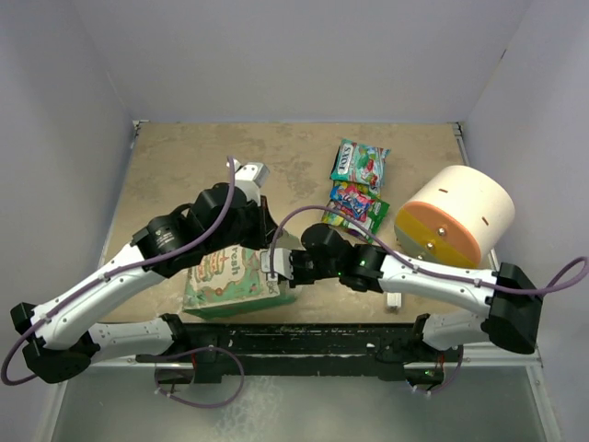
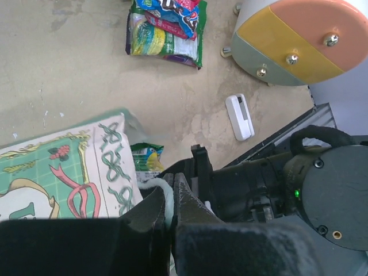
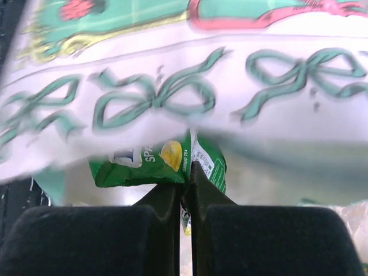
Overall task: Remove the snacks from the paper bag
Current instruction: Take out the snack from the paper bag, then place the snack at the center of the board, then adjust the paper bag at the center of the board.
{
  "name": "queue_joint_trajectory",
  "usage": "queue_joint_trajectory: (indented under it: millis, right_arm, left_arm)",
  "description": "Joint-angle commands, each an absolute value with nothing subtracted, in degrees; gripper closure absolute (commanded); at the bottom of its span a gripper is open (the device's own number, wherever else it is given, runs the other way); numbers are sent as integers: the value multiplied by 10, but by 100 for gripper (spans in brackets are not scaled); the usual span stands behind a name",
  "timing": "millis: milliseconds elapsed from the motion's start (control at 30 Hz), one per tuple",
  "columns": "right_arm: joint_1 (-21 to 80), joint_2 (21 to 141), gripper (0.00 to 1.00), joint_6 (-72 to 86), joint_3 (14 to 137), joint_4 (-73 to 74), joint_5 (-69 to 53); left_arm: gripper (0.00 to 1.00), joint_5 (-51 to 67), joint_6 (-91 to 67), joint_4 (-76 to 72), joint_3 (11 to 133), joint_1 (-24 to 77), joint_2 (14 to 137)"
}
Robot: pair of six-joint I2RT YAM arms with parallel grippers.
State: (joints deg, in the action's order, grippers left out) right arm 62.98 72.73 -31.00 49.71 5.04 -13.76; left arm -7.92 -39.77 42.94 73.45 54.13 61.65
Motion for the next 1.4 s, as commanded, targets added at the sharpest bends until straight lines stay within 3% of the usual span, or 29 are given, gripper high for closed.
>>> queue_joint_trajectory:
  millis: [0, 167, 533, 667, 767, 867, 1100, 1367]
  right_arm:
    - [620, 727, 100, -262, 547, 43, -112]
    - [620, 659, 100, -252, 527, 91, -107]
    - [615, 579, 100, -204, 632, 290, 94]
    - [600, 534, 100, -169, 657, 280, 159]
    - [580, 511, 100, -144, 659, 226, 286]
    - [525, 529, 100, -124, 679, 195, 387]
    - [406, 612, 100, -96, 763, 184, 389]
    - [364, 673, 100, -148, 797, 182, 385]
  left_arm:
    - [100, -79, -379, 425, 753, 541, 600]
    - [100, -120, -394, 445, 751, 541, 583]
    - [100, -176, -401, 473, 797, 541, 615]
    - [100, -177, -382, 459, 827, 536, 638]
    - [100, -154, -358, 434, 854, 524, 662]
    - [100, -125, -333, 418, 899, 505, 697]
    - [100, -79, -291, 410, 972, 447, 736]
    - [100, -165, -348, 468, 795, 431, 608]
